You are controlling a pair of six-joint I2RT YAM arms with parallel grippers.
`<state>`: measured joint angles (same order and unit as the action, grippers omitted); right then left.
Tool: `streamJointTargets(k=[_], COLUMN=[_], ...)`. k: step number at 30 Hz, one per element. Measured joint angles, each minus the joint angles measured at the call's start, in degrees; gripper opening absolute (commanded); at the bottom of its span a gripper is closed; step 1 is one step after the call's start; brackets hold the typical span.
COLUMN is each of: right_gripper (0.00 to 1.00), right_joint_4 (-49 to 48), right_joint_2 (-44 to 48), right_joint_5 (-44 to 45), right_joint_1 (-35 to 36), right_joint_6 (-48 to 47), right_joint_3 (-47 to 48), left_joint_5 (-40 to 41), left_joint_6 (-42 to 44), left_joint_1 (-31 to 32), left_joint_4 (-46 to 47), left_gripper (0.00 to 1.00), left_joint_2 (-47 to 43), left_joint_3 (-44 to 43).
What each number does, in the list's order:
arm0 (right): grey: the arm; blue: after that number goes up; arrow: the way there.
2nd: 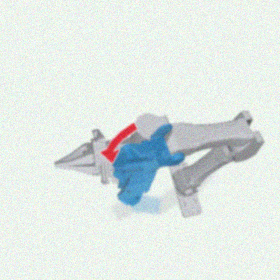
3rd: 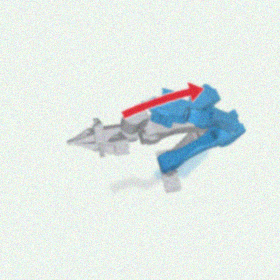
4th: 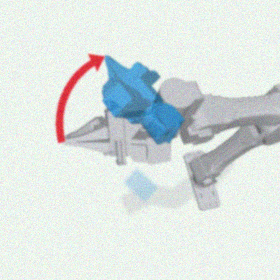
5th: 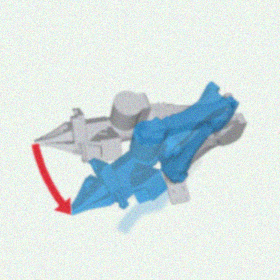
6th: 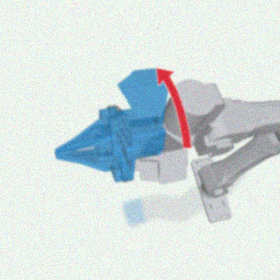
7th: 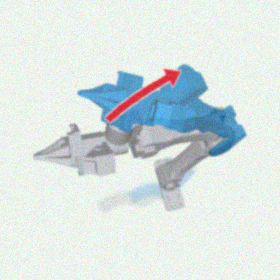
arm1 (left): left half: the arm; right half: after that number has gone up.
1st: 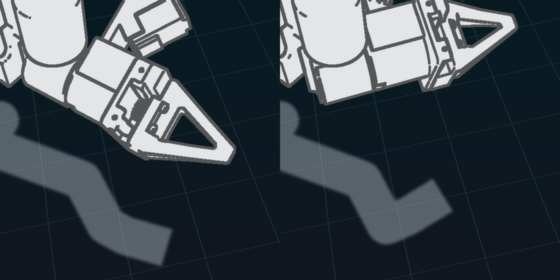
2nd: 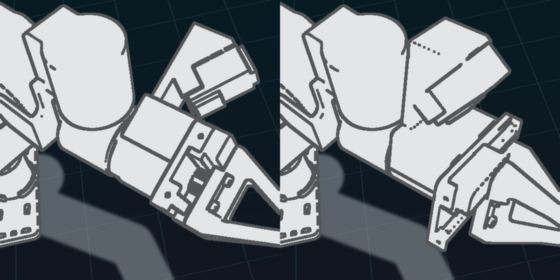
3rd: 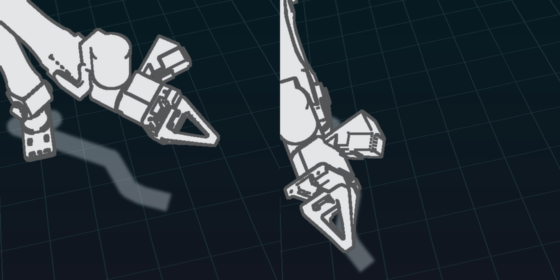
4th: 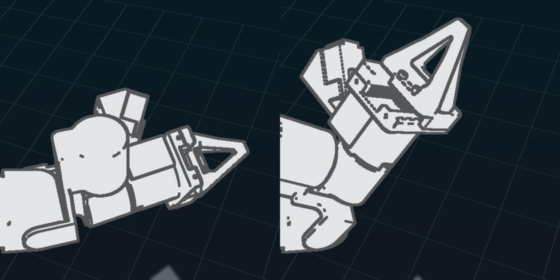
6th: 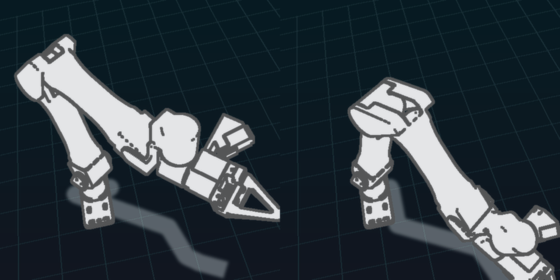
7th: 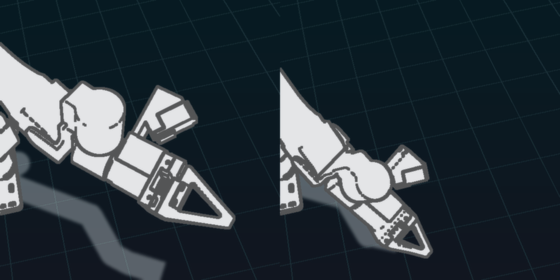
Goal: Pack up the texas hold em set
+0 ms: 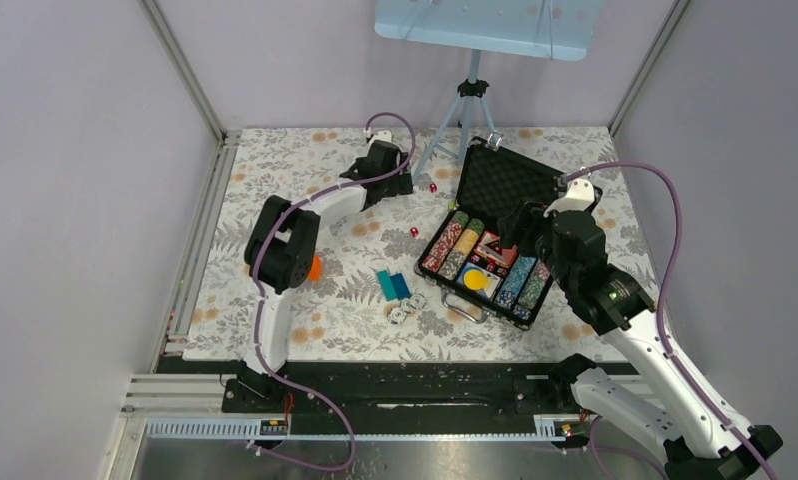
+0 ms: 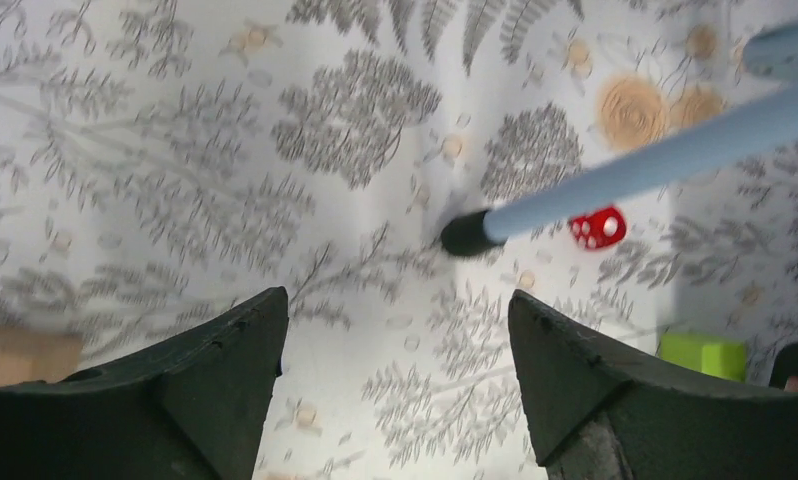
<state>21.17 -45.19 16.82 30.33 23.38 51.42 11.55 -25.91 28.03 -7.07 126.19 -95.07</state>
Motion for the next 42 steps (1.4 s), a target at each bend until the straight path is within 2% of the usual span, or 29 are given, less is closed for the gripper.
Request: streamJointTargets(k=[3,6,14,19,27,34,42], right_gripper=[0.71,0.71,0.71,0.71,0.71,0.72,0.72], right_joint_4=[0.0,-0.02,0.02,0.02,0.04,0.37,0.37], right_joint_2=[-0.07,-0.11,-0.17,0.2,0.26,0.26,0.0], right_joint_5=[-0.04,-0.42,-1.03,-1.01,-1.03,-1.01,-1.03], right_joint_1=[0.0,0.0,0.0,0.0,0.0,0.0,0.0], right_joint_6=[0.07,0.28,0.63,0.66,0.66,0.66,0.66], right_joint_3=[-0.04,-0.31,-0.63,-0.72,-0.85,-1.09,-1.09], left_joint_5=[0.39,-0.68,-8.35,-12.61,-12.76,-9.16,-7.21], left_joint_6=[-0.11,-0.15,-2.21,-2.73,-1.75,-2.19,-3.34], left_joint_1=[0.57,1.55,5.42,6.54,5.84,4.83,4.85], left_joint_4=[0.35,1.84,4.13,4.02,-2.36,-6.75,-16.33], left_gripper=[0.79,0.77,0.68,0.67,0.72,0.72,0.68], left_joint_2=[-3.91,-6.19,-3.72,1.44,12.55,13.07,17.92], left_joint_3=[4.59,4.2,-6.97,-10.25,-20.76,-22.84,-34.75])
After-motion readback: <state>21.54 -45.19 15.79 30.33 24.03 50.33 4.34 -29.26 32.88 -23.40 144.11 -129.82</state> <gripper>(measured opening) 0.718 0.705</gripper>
